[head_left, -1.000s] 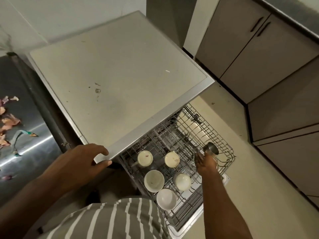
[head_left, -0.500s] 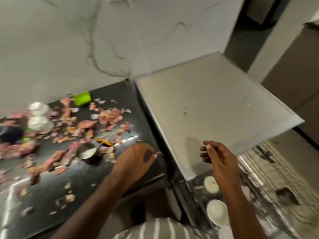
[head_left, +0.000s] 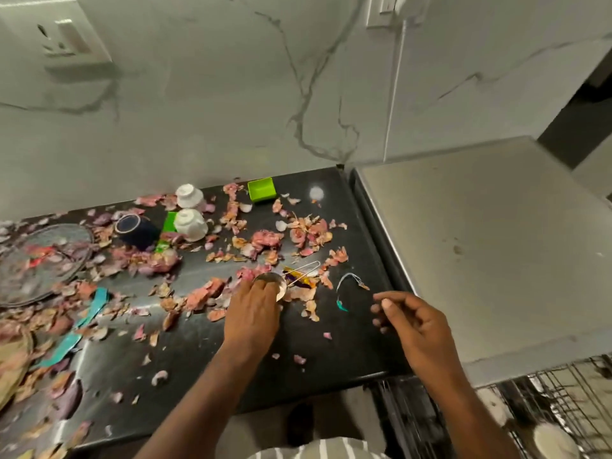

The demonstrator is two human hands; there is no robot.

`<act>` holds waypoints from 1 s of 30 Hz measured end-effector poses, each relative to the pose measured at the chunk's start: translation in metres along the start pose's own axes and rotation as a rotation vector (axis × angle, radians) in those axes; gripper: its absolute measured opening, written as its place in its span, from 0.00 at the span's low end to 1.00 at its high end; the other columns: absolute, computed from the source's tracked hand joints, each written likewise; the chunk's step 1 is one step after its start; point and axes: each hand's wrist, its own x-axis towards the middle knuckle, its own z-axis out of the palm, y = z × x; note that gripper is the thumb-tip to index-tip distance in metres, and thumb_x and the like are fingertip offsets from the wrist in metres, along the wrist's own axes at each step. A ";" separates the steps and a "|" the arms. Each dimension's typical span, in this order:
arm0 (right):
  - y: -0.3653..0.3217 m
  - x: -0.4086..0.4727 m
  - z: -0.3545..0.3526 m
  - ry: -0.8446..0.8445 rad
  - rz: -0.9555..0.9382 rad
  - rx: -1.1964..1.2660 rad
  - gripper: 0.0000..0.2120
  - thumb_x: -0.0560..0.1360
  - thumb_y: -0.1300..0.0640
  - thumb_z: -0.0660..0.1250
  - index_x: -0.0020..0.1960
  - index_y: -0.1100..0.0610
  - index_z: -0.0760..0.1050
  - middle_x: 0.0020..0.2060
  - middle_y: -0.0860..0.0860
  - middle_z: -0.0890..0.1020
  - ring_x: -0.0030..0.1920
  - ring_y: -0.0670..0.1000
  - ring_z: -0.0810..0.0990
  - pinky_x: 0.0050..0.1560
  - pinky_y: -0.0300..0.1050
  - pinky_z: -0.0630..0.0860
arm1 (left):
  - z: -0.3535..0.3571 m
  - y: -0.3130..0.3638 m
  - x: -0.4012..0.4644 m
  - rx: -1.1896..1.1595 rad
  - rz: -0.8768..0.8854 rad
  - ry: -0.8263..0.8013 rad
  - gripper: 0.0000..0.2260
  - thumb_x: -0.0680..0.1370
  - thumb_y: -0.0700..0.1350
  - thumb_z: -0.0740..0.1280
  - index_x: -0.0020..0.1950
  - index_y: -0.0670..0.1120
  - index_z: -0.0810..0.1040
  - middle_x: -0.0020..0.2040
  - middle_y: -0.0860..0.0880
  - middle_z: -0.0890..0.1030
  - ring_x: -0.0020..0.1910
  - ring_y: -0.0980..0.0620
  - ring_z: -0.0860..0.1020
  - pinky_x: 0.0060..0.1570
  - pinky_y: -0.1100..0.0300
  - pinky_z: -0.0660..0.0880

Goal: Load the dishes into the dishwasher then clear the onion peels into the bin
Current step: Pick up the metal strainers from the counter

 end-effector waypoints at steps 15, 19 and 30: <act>-0.009 -0.021 -0.016 0.330 0.074 0.181 0.09 0.83 0.57 0.68 0.62 0.53 0.81 0.51 0.52 0.87 0.48 0.55 0.87 0.51 0.48 0.84 | -0.059 0.032 0.012 -0.201 0.488 0.053 0.11 0.77 0.39 0.74 0.56 0.51 0.86 0.53 0.50 0.86 0.47 0.49 0.84 0.41 0.53 0.83; -0.009 -0.029 -0.049 0.305 0.154 0.057 0.13 0.84 0.48 0.65 0.67 0.46 0.78 0.55 0.43 0.85 0.48 0.47 0.86 0.48 0.41 0.83 | -0.046 0.079 0.024 -0.250 0.730 -0.016 0.20 0.74 0.34 0.76 0.59 0.55 0.86 0.61 0.55 0.85 0.57 0.51 0.84 0.50 0.52 0.84; 0.027 -0.099 -0.167 0.285 0.248 0.142 0.12 0.85 0.53 0.64 0.54 0.58 0.83 0.40 0.56 0.86 0.35 0.54 0.80 0.32 0.41 0.75 | -0.026 0.253 0.010 -0.239 0.920 -0.154 0.10 0.82 0.59 0.64 0.53 0.60 0.84 0.51 0.61 0.82 0.52 0.60 0.79 0.52 0.53 0.74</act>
